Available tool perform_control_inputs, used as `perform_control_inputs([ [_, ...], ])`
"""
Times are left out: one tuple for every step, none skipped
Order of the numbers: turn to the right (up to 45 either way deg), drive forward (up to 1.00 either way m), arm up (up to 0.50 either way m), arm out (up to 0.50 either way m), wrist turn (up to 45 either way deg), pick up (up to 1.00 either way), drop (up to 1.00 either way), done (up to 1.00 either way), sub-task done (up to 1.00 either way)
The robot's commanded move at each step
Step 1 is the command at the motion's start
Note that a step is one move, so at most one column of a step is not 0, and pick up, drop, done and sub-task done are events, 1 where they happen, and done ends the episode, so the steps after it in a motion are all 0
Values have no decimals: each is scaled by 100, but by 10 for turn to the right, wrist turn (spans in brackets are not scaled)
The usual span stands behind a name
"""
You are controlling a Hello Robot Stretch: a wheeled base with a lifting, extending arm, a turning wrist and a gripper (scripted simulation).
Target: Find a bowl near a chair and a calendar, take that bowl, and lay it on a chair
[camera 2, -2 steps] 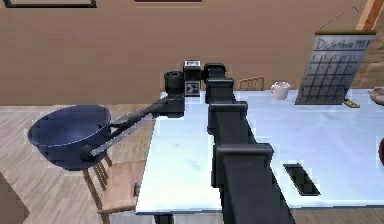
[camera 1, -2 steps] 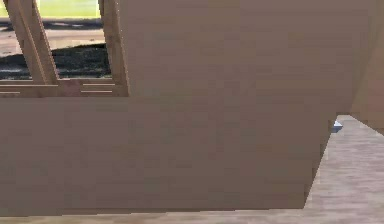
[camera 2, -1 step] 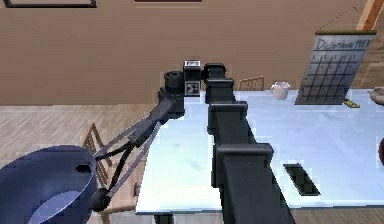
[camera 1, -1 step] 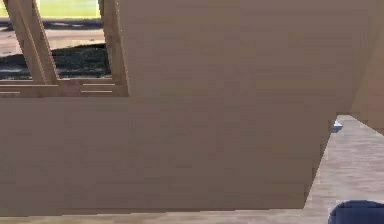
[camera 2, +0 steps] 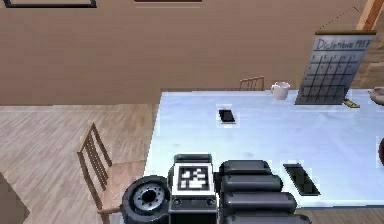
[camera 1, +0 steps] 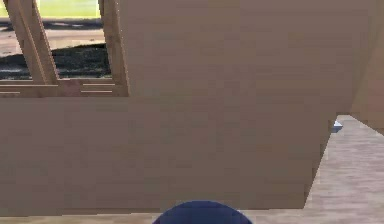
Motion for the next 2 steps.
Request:
perform_control_inputs([
  [180, 0, 0, 0, 0, 0, 0, 0, 0],
  [0, 80, 0, 0, 0, 0, 0, 0, 0],
])
